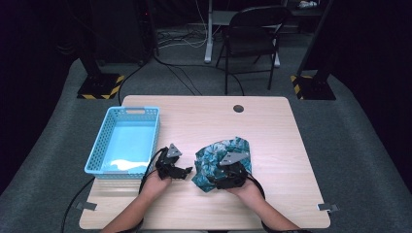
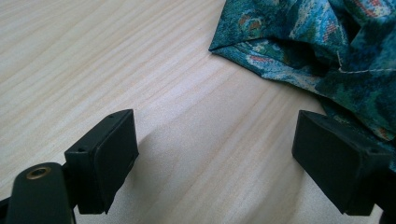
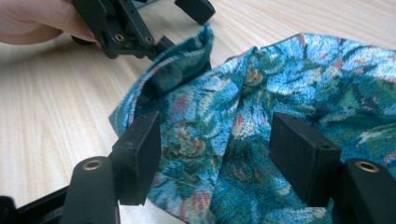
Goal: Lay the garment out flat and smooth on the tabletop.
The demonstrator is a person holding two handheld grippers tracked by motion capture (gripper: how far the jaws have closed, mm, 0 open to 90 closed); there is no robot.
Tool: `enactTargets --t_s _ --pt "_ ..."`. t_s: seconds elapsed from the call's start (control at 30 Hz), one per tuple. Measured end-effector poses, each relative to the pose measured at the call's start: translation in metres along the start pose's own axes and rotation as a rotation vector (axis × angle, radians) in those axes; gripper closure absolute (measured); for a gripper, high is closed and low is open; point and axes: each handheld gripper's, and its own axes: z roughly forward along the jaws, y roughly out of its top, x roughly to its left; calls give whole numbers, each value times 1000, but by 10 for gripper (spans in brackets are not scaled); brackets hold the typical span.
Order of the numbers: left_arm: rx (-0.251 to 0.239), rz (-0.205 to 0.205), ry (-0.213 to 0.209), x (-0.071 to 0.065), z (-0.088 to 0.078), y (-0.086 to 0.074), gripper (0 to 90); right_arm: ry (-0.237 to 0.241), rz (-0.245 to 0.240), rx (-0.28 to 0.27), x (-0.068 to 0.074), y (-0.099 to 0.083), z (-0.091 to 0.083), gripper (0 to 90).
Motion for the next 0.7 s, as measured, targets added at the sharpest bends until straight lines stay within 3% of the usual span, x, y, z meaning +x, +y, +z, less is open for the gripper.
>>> enactTargets --t_s 0.3,0.5,0.6,0.63,0.7 --pt "0 0 0 0 0 0 136 -39 -11 45 -5 -7 16 366" --pt "0 0 -1 0 0 0 135 -62 -50 63 -3 -9 20 515" --pt "-2 0 -1 0 0 0 135 -62 -50 63 -3 -9 20 515" --pt "-2 -1 -2 0 0 0 135 -62 -62 63 -1 -9 21 642" --pt "-2 -1 -2 0 0 0 135 -51 -68 62 -1 -8 21 701"
